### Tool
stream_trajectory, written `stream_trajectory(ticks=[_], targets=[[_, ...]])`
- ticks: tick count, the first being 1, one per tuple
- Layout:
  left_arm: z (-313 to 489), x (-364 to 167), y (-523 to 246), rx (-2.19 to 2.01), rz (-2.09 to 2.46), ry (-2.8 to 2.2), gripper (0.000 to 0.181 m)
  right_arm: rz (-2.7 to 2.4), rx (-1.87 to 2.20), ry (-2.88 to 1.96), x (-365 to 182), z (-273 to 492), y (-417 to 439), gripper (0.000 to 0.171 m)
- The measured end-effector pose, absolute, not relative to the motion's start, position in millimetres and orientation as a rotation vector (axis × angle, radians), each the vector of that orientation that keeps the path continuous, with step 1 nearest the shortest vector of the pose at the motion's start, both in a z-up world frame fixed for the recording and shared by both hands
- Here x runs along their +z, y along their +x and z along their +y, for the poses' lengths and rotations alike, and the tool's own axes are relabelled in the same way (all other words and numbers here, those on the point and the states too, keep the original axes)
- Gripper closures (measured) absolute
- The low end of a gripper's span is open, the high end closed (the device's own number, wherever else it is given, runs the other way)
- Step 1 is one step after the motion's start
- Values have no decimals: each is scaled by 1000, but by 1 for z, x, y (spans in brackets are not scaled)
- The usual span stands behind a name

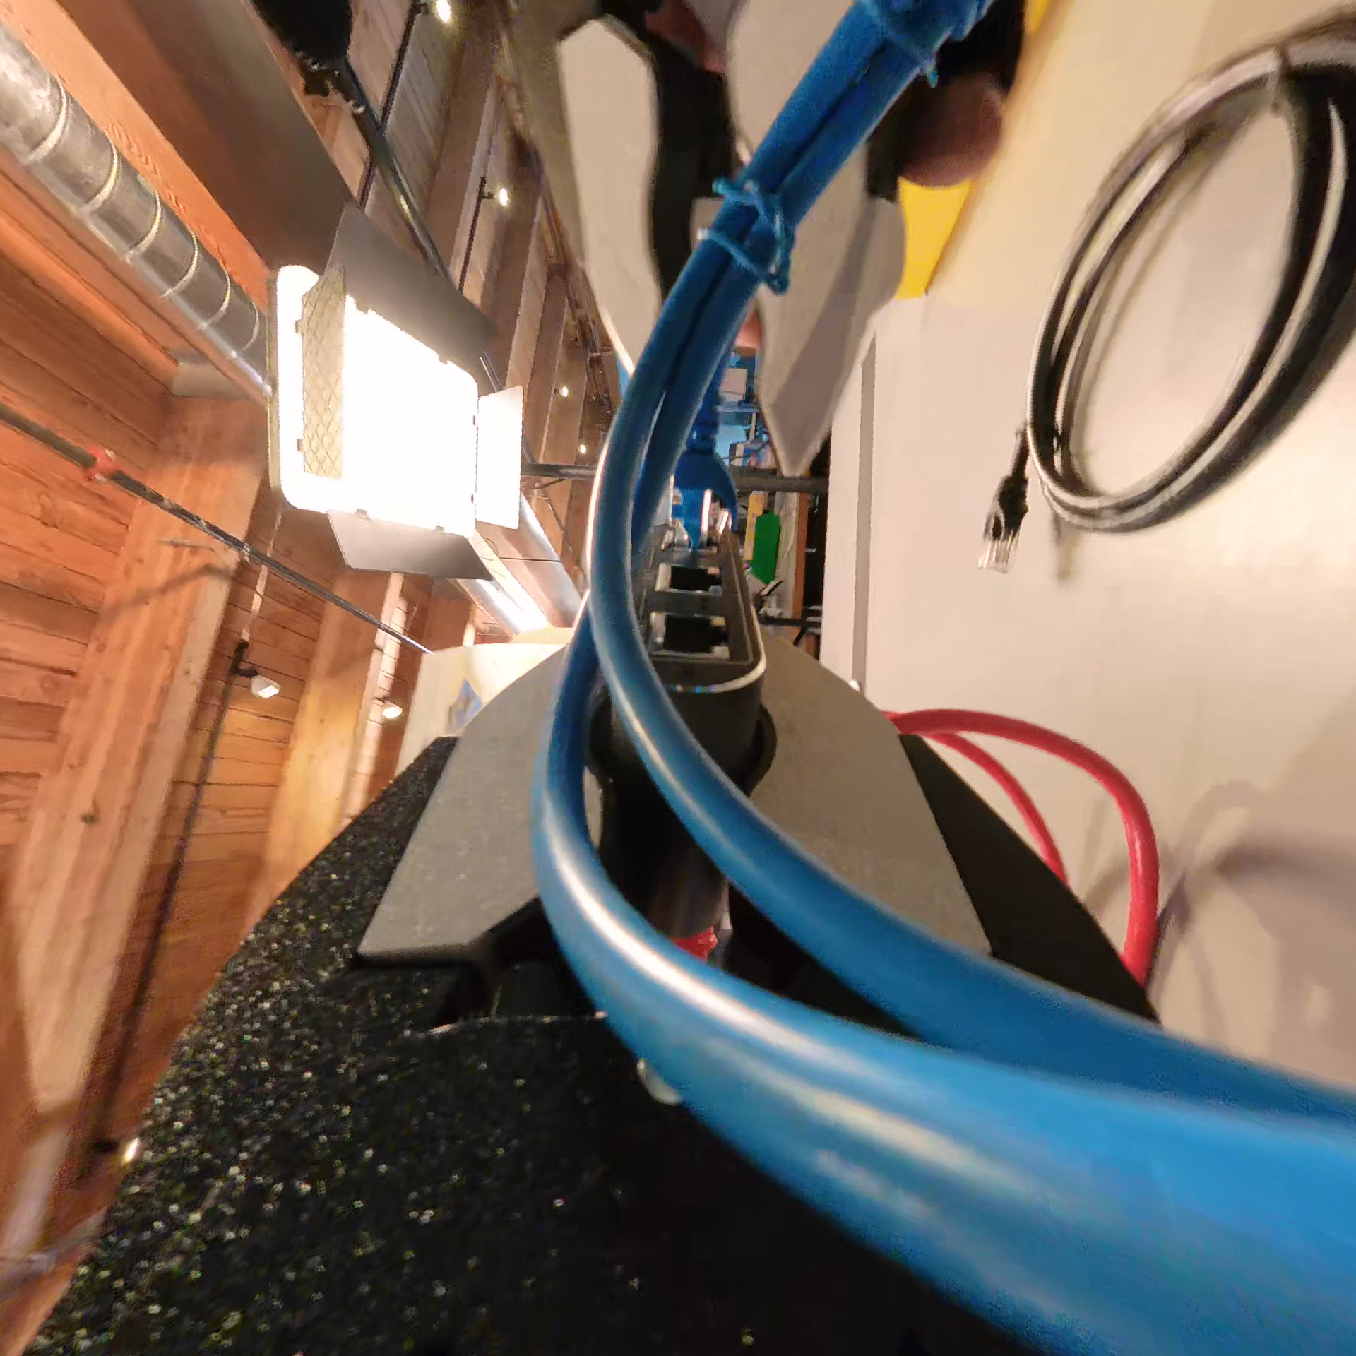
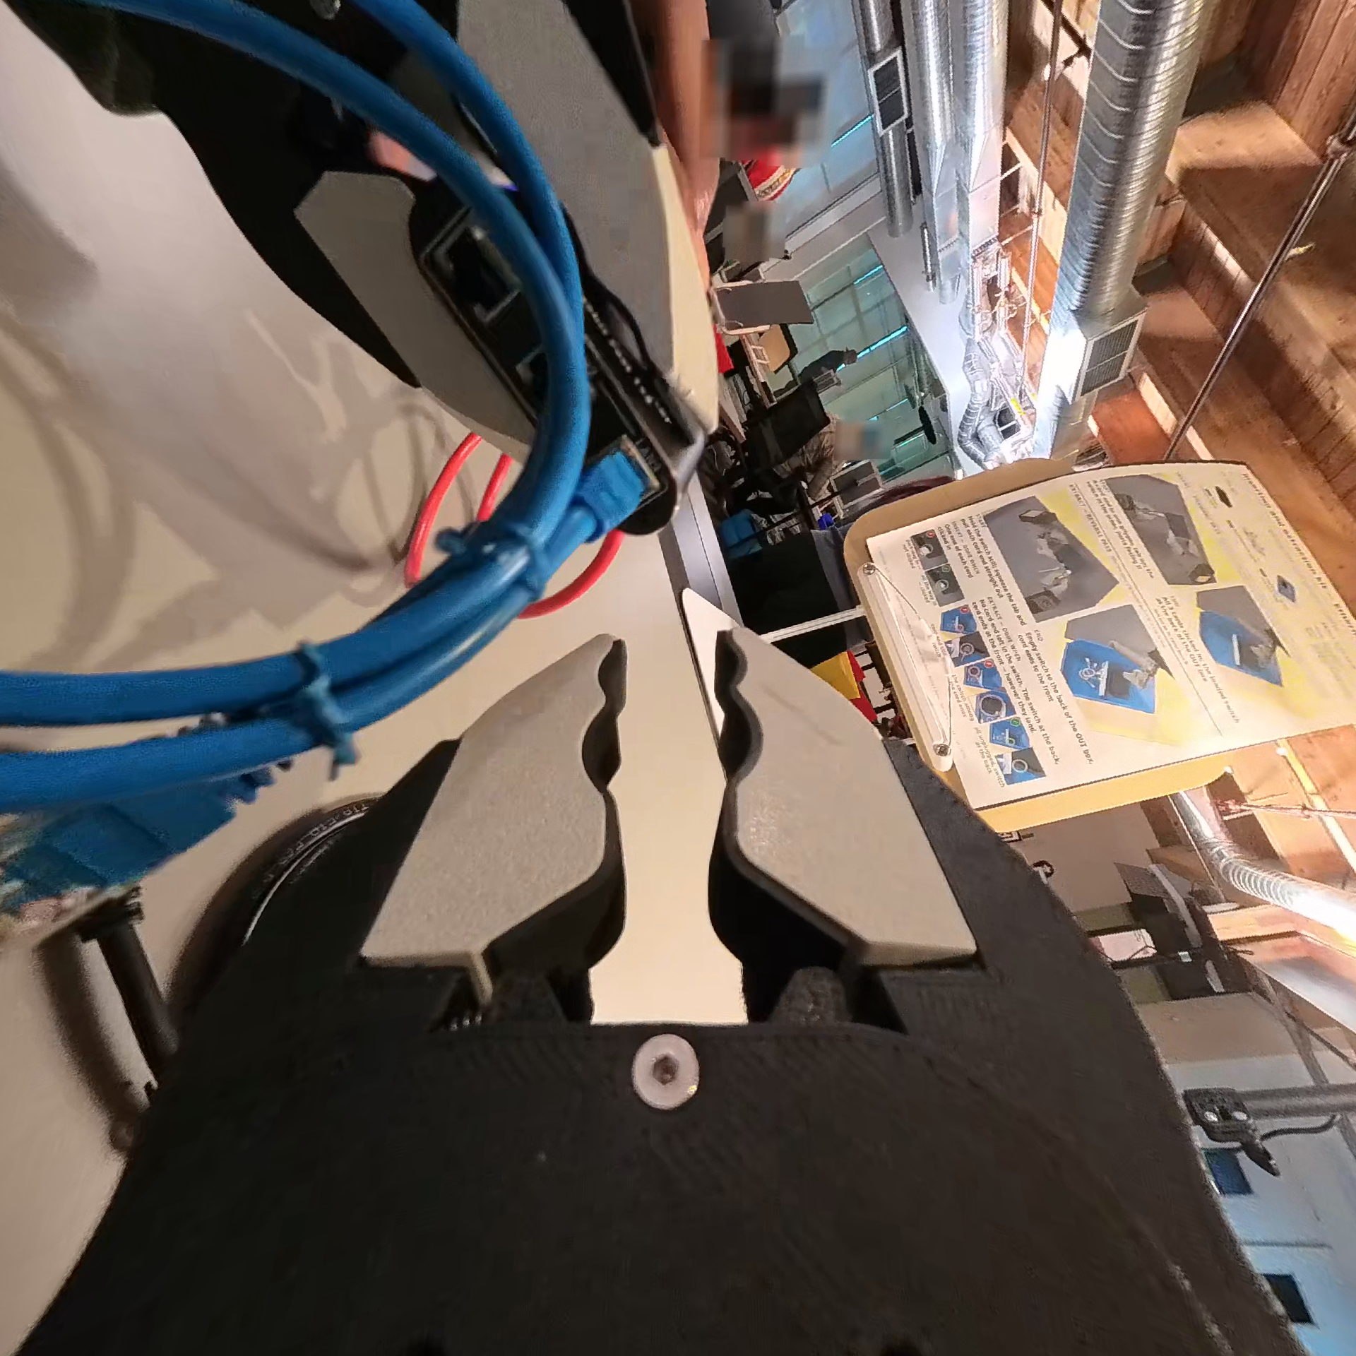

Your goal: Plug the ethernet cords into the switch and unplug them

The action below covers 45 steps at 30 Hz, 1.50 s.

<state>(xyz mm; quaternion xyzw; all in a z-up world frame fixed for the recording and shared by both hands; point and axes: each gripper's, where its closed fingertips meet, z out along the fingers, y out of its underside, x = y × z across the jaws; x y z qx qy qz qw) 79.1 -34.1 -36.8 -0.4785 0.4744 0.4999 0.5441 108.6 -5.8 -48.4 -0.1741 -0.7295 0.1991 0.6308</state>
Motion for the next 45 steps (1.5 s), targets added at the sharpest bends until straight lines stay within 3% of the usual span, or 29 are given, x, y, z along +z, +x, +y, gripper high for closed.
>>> stream_trajectory(ticks=[4,13,20,25,29,35,40,45], targets=[[-38,-14,76,898,876,-1232,151,-1659,465,-404,-46,-6,108,148],[-50,14,69,-182,355,-1308,150,-1577,657,-498,-25,-16,106,149],[-47,3,81,-621,260,-1301,150,-1481,846,-620,-2,-14,110,152],[-69,25,101,-904,313,-1111,150,-1442,1023,-747,2,0,113,160],[-92,43,122,-1012,394,-975,150,-1308,1304,-837,18,9,120,168],[-114,50,142,-914,451,-940,152,-1503,1216,-730,-1,-42,122,147],[-121,39,142,-859,403,-958,153,-1585,1233,-718,-24,-108,121,147],[-135,40,132,-931,291,-897,153,-1544,1418,-791,-19,-125,134,142]])
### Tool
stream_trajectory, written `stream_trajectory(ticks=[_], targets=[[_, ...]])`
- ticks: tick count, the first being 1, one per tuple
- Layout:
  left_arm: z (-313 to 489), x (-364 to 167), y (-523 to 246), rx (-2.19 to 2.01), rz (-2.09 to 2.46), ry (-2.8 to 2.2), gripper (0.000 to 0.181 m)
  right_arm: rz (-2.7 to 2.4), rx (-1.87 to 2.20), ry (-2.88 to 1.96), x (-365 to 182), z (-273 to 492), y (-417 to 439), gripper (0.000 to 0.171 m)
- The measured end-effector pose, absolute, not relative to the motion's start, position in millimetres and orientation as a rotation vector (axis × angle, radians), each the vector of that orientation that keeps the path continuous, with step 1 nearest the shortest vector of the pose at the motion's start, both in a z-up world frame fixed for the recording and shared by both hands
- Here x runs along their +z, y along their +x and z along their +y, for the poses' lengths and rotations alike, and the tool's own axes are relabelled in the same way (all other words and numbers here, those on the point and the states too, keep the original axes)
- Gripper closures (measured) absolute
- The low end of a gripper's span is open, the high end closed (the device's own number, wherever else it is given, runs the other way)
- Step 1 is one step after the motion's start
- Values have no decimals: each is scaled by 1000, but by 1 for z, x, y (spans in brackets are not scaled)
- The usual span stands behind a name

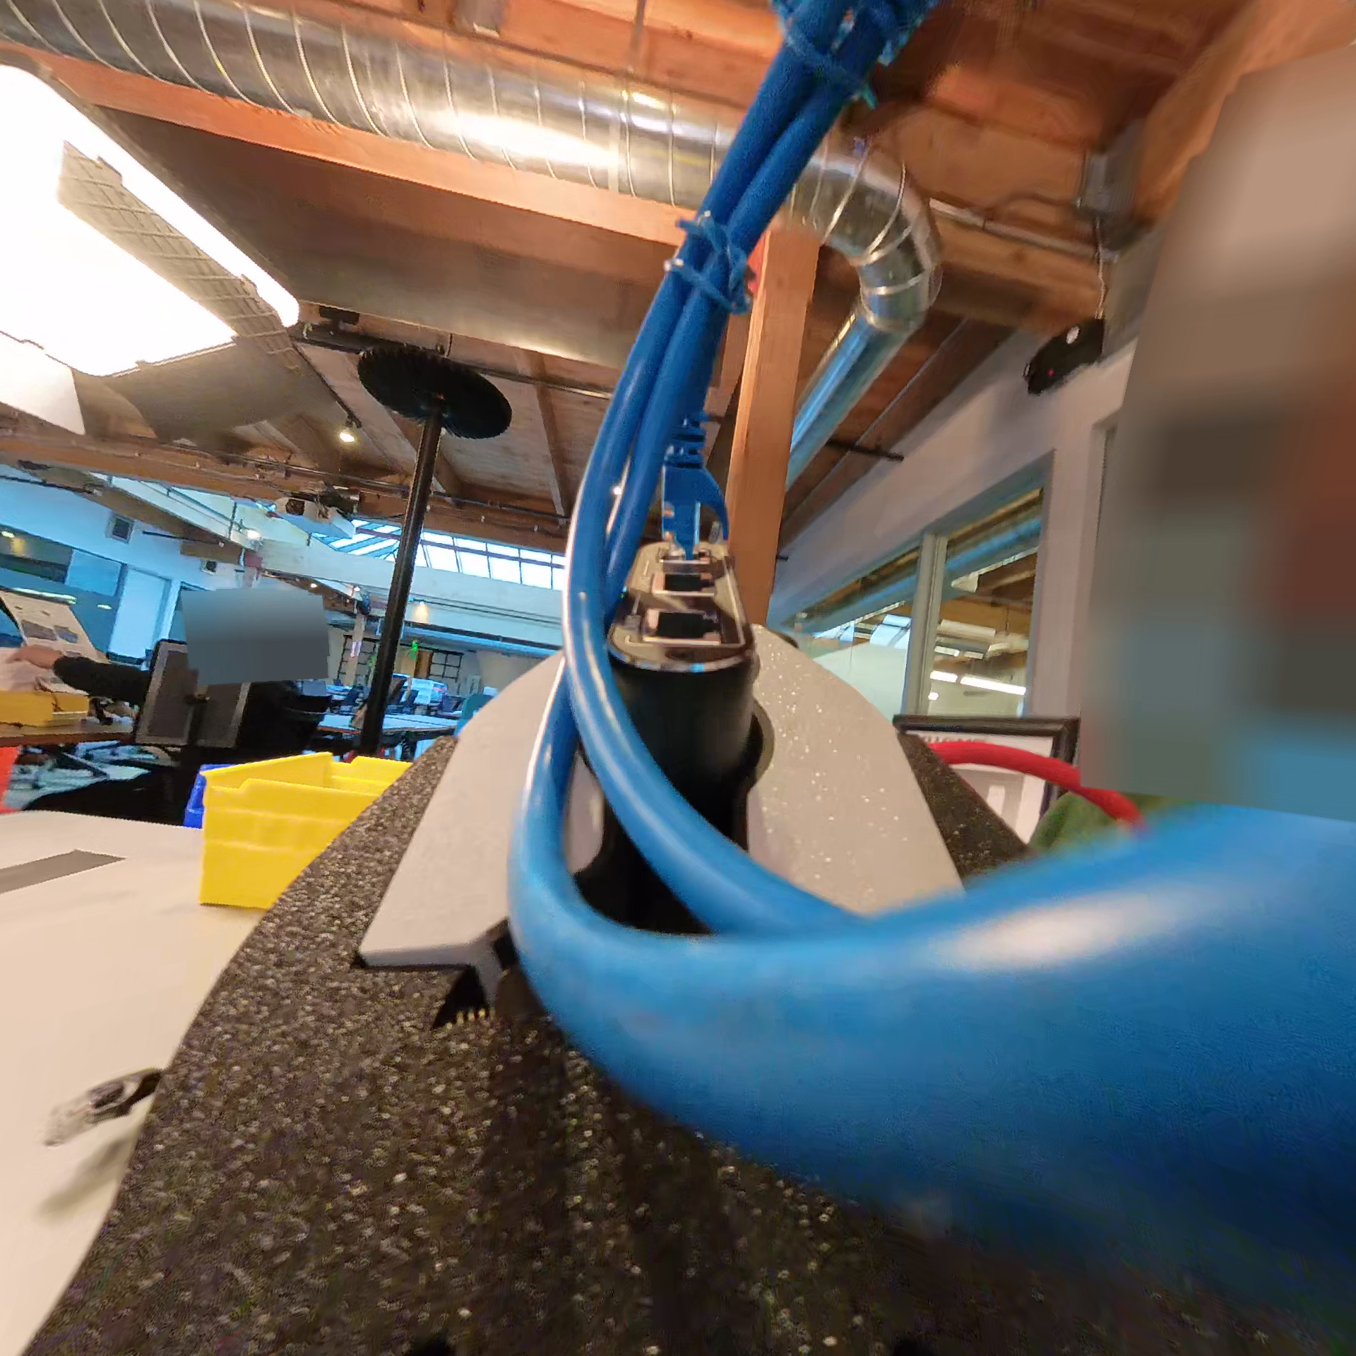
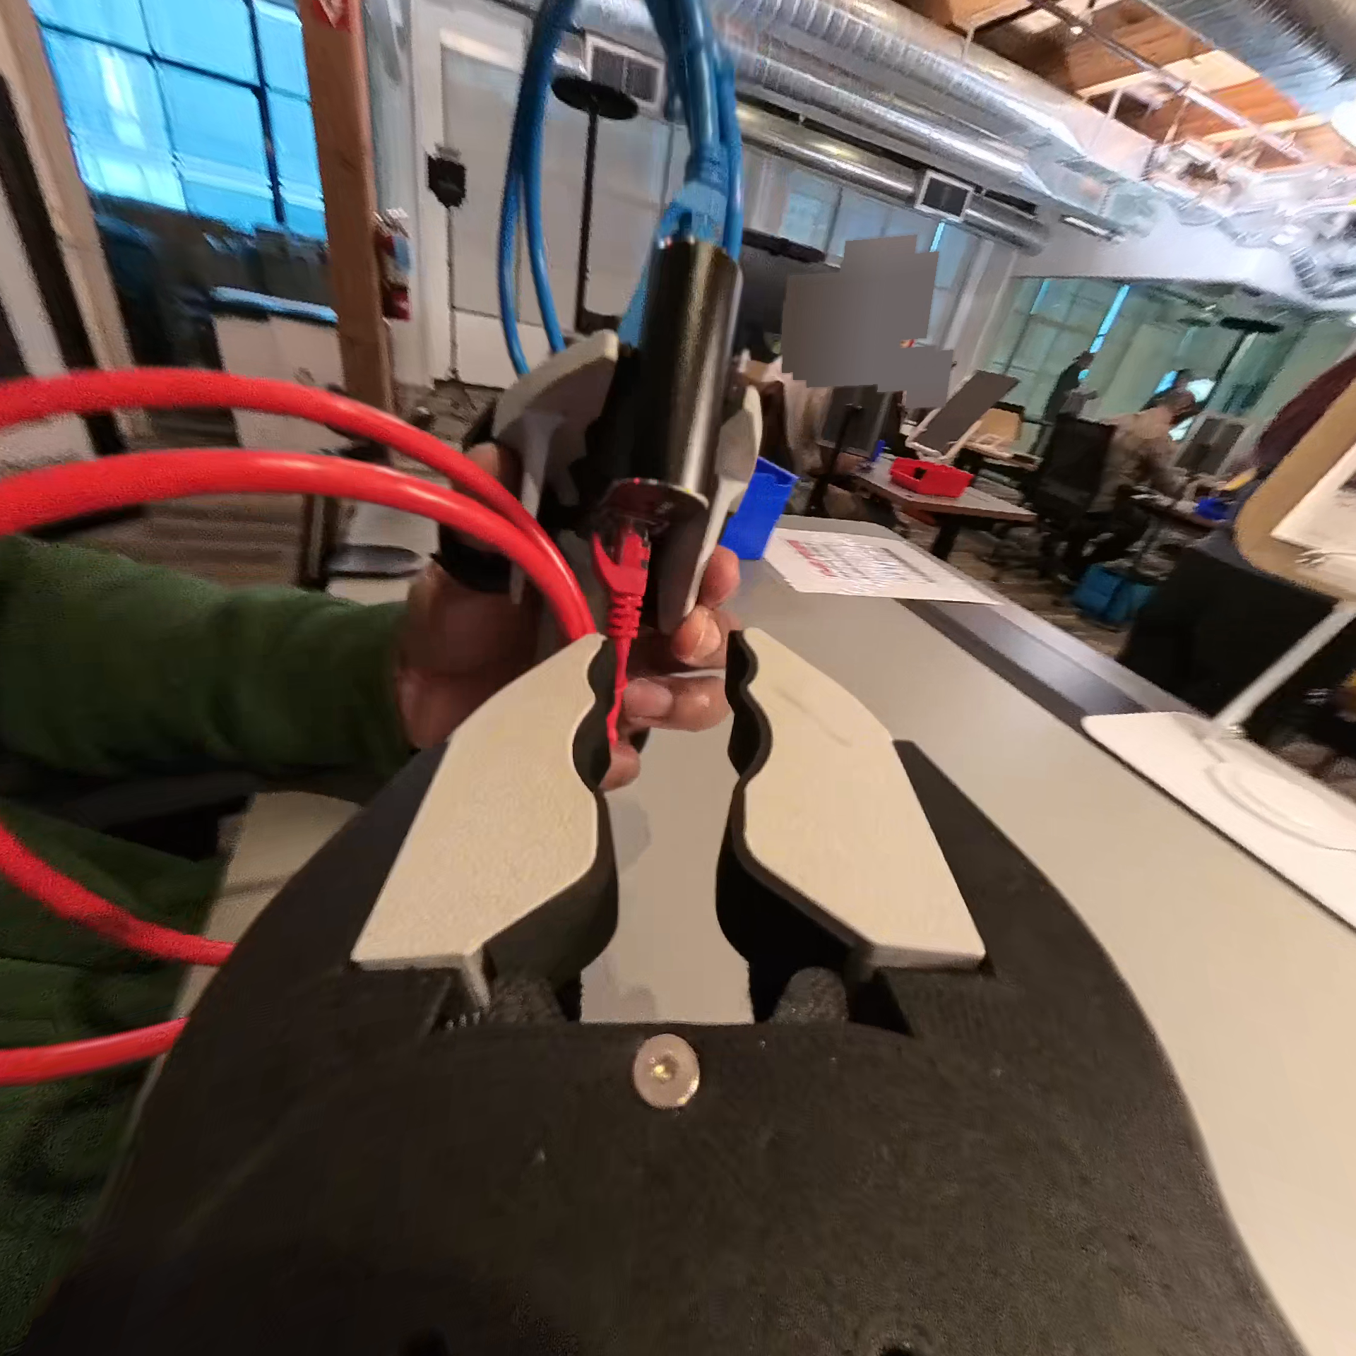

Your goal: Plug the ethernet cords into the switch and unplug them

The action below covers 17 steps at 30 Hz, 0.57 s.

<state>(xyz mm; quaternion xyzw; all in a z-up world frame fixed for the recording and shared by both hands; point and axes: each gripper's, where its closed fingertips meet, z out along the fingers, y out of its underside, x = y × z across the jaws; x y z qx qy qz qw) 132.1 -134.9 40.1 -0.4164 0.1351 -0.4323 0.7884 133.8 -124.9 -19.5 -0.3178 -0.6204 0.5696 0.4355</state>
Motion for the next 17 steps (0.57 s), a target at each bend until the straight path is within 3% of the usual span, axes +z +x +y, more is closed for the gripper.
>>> stream_trajectory(ticks=[17], targets=[[-149,32,171,-1027,335,-887,153,-1455,1607,-865,-14,-152,161,137]])
